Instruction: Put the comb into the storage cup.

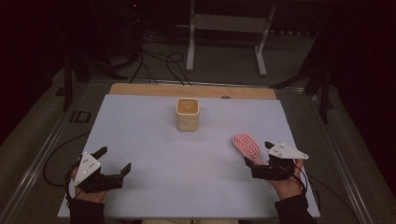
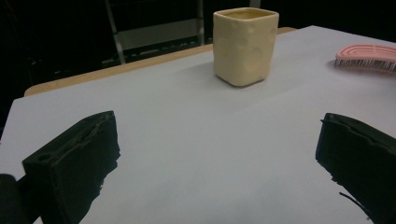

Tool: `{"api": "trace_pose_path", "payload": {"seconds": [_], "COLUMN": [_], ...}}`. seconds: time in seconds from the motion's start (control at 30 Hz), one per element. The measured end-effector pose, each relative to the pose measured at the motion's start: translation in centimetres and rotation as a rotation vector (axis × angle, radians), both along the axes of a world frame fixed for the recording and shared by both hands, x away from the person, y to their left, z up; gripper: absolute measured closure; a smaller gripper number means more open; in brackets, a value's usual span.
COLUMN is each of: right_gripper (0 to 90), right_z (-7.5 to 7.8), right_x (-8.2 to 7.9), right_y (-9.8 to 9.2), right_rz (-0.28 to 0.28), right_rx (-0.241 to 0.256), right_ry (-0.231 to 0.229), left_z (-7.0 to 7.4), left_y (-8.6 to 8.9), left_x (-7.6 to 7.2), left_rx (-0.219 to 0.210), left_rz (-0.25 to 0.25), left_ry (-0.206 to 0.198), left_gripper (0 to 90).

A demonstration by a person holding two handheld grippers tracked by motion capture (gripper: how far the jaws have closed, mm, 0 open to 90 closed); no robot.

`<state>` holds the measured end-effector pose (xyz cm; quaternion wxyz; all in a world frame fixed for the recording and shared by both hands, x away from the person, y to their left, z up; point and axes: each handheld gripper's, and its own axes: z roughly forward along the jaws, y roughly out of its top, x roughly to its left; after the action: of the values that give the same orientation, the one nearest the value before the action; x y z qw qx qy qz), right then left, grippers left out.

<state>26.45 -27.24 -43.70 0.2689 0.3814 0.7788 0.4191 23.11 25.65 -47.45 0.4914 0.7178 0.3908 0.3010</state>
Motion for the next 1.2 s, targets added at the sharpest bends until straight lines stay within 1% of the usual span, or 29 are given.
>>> {"api": "trace_pose_path", "payload": {"seconds": [0.13,0.43,0.57,0.67,0.77,0.8,0.97,1.2], "right_gripper": [7.4,7.4,7.4,7.5,7.5,7.4,7.4,7.4], "right_z": [0.3,0.2,0.2,0.6,0.6,0.9,1.1,1.1], "right_x": [0.3,0.9,1.1,1.4,1.5,1.9,2.4,3.2], "right_y": [-0.1,-0.4,-0.6,-0.9,-0.9,-1.2,-1.5,-1.9], "right_rz": [-0.002,-0.009,-0.015,-0.012,-0.017,-0.019,-0.024,-0.031], "right_rx": [-0.016,-0.048,-0.064,-0.096,-0.096,-0.112,-0.13,-0.171], "right_ry": [0.011,0.037,0.051,0.061,0.062,0.072,0.089,0.127], "left_z": [0.0,0.0,-0.1,-0.1,-0.1,-0.1,-0.2,-0.2], "left_y": [-0.1,-0.3,-0.3,-0.3,-0.3,-0.3,-0.1,-0.1], "left_x": [0.0,0.0,0.1,0.1,0.1,0.1,0.1,0.1], "left_rx": [0.005,0.027,0.024,0.019,0.019,0.019,0.005,0.005], "left_rz": [0.005,0.002,-0.001,-0.002,-0.001,0.004,0.013,0.014], "left_ry": [-0.001,0.0,0.0,-0.001,0.0,-0.001,-0.006,-0.006], "left_gripper": [0.1,0.1,0.1,0.1,0.1,0.1,0.1,0.1]}}
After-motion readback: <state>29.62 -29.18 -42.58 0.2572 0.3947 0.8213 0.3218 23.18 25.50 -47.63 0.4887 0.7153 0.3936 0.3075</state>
